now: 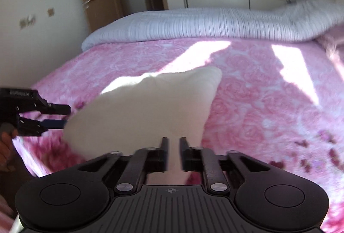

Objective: Fold clothes

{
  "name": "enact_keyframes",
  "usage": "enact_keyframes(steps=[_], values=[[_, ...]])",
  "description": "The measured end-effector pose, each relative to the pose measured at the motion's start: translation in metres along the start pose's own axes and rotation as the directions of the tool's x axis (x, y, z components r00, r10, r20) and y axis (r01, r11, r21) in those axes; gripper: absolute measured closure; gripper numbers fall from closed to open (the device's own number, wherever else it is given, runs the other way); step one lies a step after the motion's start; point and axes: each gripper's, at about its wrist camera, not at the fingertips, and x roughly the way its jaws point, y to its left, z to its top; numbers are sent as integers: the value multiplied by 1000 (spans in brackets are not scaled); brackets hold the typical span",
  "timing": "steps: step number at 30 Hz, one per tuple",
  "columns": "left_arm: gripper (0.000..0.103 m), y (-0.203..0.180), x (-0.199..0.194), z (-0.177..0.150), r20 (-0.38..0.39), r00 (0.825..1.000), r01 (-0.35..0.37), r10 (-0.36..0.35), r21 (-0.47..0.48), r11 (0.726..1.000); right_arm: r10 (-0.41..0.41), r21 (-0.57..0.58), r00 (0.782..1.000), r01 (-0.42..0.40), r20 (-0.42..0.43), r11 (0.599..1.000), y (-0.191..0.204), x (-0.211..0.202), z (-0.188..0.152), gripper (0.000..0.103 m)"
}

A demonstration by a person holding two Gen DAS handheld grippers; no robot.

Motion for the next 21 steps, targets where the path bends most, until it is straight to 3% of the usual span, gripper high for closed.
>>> enact_keyframes(steps=[1, 2, 5, 9, 10, 11, 12, 13, 14, 18, 21], values=[[64, 3, 0, -3, -1, 1000, 6, -6, -28, 1000, -9, -46, 1000, 9, 0, 999, 5, -5, -4, 56], [63, 6, 1, -6, 0, 1000, 12, -12, -54, 998, -13, -105, 1000, 13, -6, 994, 10, -10, -8, 47], [62, 11, 10, -11, -6, 1000, 27, -28, -105, 994, -43, -300, 998, 30, -37, 954, 31, -13, -21, 45], [65, 15, 25, -10, -5, 999, 36, -38, -150, 988, -138, -489, 988, 90, -63, 867, 55, 8, -38, 46], [68, 16, 27, -10, 1, 999, 35, -36, -153, 988, -155, -512, 986, 107, -52, 853, 58, 14, -40, 46], [82, 16, 27, -10, 8, 999, 32, -31, -143, 989, -168, -526, 985, 123, -38, 841, 61, 20, -41, 46], [83, 17, 26, -10, 17, 1000, 28, -26, -130, 991, -167, -535, 986, 133, -16, 834, 63, 23, -42, 50], [86, 17, 25, -11, 25, 999, 23, -20, -117, 993, -164, -544, 987, 139, 4, 827, 65, 27, -42, 77], [87, 18, 24, -11, 33, 999, 19, -15, -104, 994, -150, -553, 989, 134, 16, 822, 67, 28, -41, 96], [88, 20, 24, -14, 38, 999, -5, 6, -26, 1000, -147, -584, 989, 124, 8, 802, 66, 32, -49, 97], [86, 11, 23, -18, 35, 998, -55, 53, 66, 996, -174, -634, 984, 112, -35, 765, 63, 46, -68, 97]])
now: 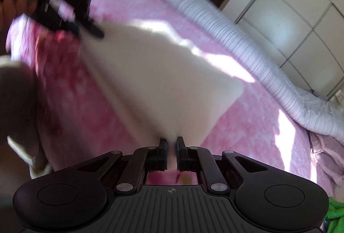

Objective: Fold clothes

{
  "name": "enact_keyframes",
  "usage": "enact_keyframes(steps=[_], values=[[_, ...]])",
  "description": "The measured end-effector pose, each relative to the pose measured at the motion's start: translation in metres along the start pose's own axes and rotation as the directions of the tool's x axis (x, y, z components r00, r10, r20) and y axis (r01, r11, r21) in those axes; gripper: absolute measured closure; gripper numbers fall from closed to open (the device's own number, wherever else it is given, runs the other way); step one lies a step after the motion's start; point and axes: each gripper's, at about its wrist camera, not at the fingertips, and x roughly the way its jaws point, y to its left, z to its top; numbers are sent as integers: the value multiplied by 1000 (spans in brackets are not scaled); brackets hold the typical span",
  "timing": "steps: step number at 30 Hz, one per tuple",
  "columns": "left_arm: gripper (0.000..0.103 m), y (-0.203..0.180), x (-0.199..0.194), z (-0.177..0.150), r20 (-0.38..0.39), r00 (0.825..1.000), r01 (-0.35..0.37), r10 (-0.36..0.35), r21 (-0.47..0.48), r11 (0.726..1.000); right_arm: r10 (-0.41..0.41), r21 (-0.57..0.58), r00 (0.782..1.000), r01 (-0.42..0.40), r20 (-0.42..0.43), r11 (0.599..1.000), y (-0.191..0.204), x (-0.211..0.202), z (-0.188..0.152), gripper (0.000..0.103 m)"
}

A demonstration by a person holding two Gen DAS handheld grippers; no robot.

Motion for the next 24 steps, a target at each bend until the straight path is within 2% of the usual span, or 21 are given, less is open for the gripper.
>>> enact_keyframes(steps=[4, 5, 7, 9, 12, 14, 17, 20, 21, 23, 24], values=[[85, -17, -5, 0, -13, 998, -61, 63, 128, 990, 40, 30, 999, -40, -8, 999, -12, -7, 2, 91], [84, -25, -11, 4, -18, 997, -66, 69, 158, 985, 68, 65, 998, -67, -14, 996, -21, -11, 4, 90], [87, -43, -24, 13, -1, 997, -74, 76, 227, 971, 137, 212, 991, -134, 3, 968, -48, -21, 7, 88], [87, -63, -37, 21, 51, 996, -86, 73, 314, 946, 196, 378, 980, -197, 40, 905, -78, -30, 8, 87], [87, -85, -27, 27, 66, 997, -67, 44, 414, 908, 191, 592, 973, -231, 130, 772, -112, -30, 8, 85], [87, -96, -9, 25, 54, 997, -71, 52, 474, 878, 191, 681, 972, -233, 138, 695, -120, -14, 10, 84], [86, -101, 21, 14, 61, 991, -135, 122, 559, 818, 181, 740, 978, -200, 108, 642, -120, 13, 15, 85], [91, -89, 42, 2, 85, 974, -216, 209, 621, 754, 155, 684, 984, -171, 85, 709, -103, 21, 23, 84], [91, -82, 42, 0, 92, 974, -220, 208, 618, 755, 147, 664, 986, -161, 78, 730, -97, 24, 26, 84], [91, -76, 40, 6, 75, 978, -203, 197, 579, 789, 134, 621, 989, -144, 63, 770, -87, 29, 31, 84], [91, -75, 38, 10, 61, 979, -196, 195, 562, 803, 155, 594, 987, -154, 51, 790, -90, 30, 35, 84]])
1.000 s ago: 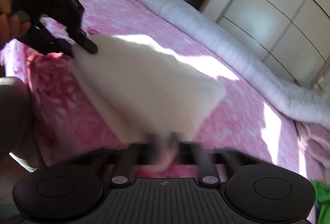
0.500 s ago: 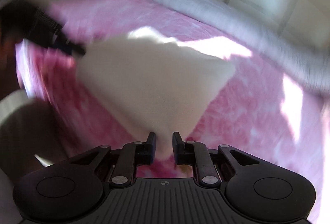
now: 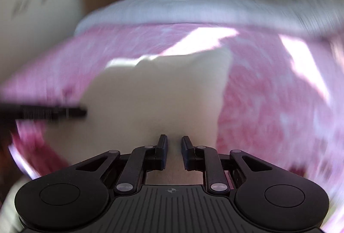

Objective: Fold clothes

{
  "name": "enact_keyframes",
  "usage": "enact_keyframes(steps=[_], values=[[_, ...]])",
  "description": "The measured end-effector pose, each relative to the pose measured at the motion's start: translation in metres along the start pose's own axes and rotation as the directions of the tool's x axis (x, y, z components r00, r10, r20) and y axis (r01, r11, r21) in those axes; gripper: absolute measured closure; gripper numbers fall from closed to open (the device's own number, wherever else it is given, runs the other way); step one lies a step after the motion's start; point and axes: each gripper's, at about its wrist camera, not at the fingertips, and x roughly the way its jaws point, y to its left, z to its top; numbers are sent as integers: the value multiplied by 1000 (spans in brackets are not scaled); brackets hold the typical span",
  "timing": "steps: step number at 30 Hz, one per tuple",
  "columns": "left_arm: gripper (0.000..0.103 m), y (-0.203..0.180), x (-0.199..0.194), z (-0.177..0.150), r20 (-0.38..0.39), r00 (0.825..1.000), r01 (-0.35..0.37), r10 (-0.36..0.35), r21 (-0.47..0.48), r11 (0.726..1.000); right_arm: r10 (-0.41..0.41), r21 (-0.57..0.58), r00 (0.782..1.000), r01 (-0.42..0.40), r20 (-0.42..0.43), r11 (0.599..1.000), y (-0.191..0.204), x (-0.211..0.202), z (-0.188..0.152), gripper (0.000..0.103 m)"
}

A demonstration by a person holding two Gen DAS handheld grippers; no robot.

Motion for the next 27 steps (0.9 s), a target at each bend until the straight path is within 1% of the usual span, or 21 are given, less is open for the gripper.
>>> enact_keyframes(steps=[2, 4, 5, 6, 7, 9, 12, 14, 15, 16, 17, 19, 20, 21, 23, 24, 25, 27], values=[[92, 4, -3, 9, -21, 1000, 18, -19, -40, 999, 24, -52, 999, -26, -45, 998, -3, 1, 10, 84], [92, 5, -4, 26, -3, 999, 32, -32, -60, 998, 111, 40, 990, -108, -91, 993, -28, 0, 28, 84], [92, 6, -5, 35, 9, 999, 38, -38, -68, 997, 145, 94, 985, -137, -89, 986, -42, -1, 37, 84], [92, 6, -2, 46, 23, 999, 37, -35, -62, 997, 160, 140, 985, -150, -67, 979, -56, 0, 46, 84], [92, 6, 3, 57, 38, 999, 32, -30, -51, 998, 151, 164, 988, -142, -45, 976, -67, 3, 55, 84], [92, 7, 20, 79, 54, 998, 34, -32, -32, 999, 103, 181, 994, -94, -45, 979, -83, 23, 71, 84], [91, 9, 57, 100, 15, 997, 74, -73, -29, 997, 38, 207, 998, -27, -48, 978, -106, 54, 93, 83], [90, 12, 80, 97, -11, 1000, 17, -17, 14, 1000, 49, 215, 997, -35, -59, 976, -109, 73, 91, 84], [88, 13, 91, 95, -23, 1000, -16, 17, 39, 999, 55, 219, 996, -39, -65, 975, -110, 82, 91, 84], [86, 17, 99, 90, -24, 999, -33, 34, 51, 998, 60, 223, 996, -43, -70, 974, -112, 92, 90, 84], [86, 24, 104, 84, -14, 999, -32, 32, 28, 999, 66, 227, 995, -47, -75, 973, -113, 101, 90, 84], [86, 37, 104, 82, -12, 1000, -11, 10, -52, 999, 60, 208, 996, -44, -73, 977, -111, 111, 87, 84], [87, 38, 101, 86, -14, 1000, -10, 10, -68, 998, 52, 190, 996, -38, -70, 981, -109, 111, 86, 84], [91, 38, 97, 91, -16, 1000, -14, 13, -77, 997, 47, 173, 996, -33, -76, 984, -107, 107, 89, 84], [95, 31, 87, 104, 7, 1000, -6, 6, -52, 999, 32, 134, 997, -23, -64, 991, -107, 97, 97, 83], [95, 25, 83, 111, 21, 1000, 14, -13, -34, 999, 25, 115, 998, -19, -53, 993, -107, 93, 102, 83], [95, 19, 83, 118, 27, 999, 43, -42, -17, 999, 23, 93, 999, -21, -23, 995, -108, 92, 107, 83], [94, 3, 95, 128, 8, 996, 91, -91, 28, 995, 42, 63, 999, -43, 13, 997, -106, 93, 114, 83]])
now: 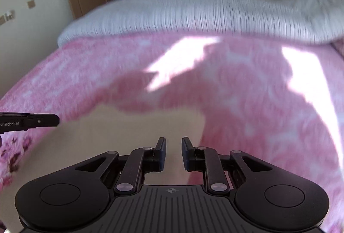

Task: Fold clothes
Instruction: 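Lower the folded sweater onto the bed and open both grippers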

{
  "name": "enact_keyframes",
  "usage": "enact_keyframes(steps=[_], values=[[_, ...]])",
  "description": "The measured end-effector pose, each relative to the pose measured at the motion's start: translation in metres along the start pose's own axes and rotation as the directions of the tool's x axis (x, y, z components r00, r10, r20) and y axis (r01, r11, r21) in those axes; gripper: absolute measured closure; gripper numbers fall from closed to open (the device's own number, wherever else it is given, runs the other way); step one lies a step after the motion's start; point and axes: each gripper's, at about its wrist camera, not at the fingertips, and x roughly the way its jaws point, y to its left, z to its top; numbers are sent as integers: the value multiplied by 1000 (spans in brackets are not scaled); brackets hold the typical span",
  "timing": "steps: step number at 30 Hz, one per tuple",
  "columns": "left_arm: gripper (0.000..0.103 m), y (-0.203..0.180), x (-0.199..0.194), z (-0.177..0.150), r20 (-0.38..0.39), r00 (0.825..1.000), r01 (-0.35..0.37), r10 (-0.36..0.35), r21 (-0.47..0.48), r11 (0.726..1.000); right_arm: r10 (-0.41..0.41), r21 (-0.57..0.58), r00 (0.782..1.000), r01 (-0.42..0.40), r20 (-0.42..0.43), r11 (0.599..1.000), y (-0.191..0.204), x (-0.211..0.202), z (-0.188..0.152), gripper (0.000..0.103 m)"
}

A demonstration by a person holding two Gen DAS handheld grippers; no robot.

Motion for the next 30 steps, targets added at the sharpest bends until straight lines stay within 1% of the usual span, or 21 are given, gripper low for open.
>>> enact_keyframes(steps=[1, 2, 4, 6, 7, 10, 11, 13, 14, 16, 18, 20, 24, 25, 27, 29, 30], values=[[94, -7, 8, 5, -11, 1000, 24, -24, 23, 999, 12, -17, 1000, -11, 13, 1000, 2, 2, 3, 83], [94, -13, 19, 6, -27, 999, 26, -24, 45, 999, 25, -43, 1000, -25, 10, 999, 6, 9, 5, 83], [94, -18, 45, 3, -63, 998, 10, -4, 86, 996, 32, -112, 999, -32, 0, 993, 16, 28, 6, 83], [97, -16, 63, -5, -70, 997, -11, 19, 112, 994, 3, -183, 1000, -5, -12, 983, 23, 48, 3, 83], [98, -13, 67, -7, -68, 997, -12, 19, 105, 994, 9, -149, 1000, -13, -23, 989, 17, 56, 0, 84], [100, -1, 69, -8, -61, 998, 10, -7, 55, 998, 31, -48, 998, -34, -51, 998, -1, 76, -8, 83], [100, 3, 66, -7, -59, 998, 21, -19, 42, 999, 45, -21, 998, -46, -49, 999, -6, 73, -9, 83], [100, 6, 50, -5, -34, 999, 2, -2, 16, 1000, 34, 6, 998, -34, -45, 999, -10, 61, -11, 83], [100, 7, 36, -4, -16, 1000, -17, 17, 9, 1000, 19, 20, 999, -19, -34, 1000, -9, 47, -11, 83], [100, 10, 5, -8, 11, 1000, -15, 15, -26, 1000, -7, 48, 1000, 7, -12, 999, -8, 19, -11, 83], [100, 13, -27, -13, 38, 999, -5, 8, -64, 998, 9, 79, 1000, -11, 21, 997, -3, -15, -16, 83], [100, 8, -56, -28, 56, 998, 14, -10, -76, 997, 33, 111, 998, -38, 46, 993, 5, -43, -27, 83], [100, -13, -97, -69, 90, 996, 37, -29, -87, 996, 33, 137, 999, -38, 42, 990, 36, -88, -61, 83], [99, -19, -104, -80, 98, 995, 37, -29, -82, 996, 37, 144, 999, -41, 33, 989, 45, -96, -72, 83], [99, -28, -106, -98, 77, 997, -2, 7, -66, 998, 33, 157, 999, -35, 15, 987, 61, -108, -93, 83], [100, -29, -93, -113, 14, 998, -61, 62, -55, 997, 5, 165, 1000, -4, -6, 986, 72, -112, -110, 83], [99, -27, -88, -120, 11, 997, -73, 73, -55, 996, -17, 162, 1000, 18, -5, 987, 77, -110, -117, 83]])
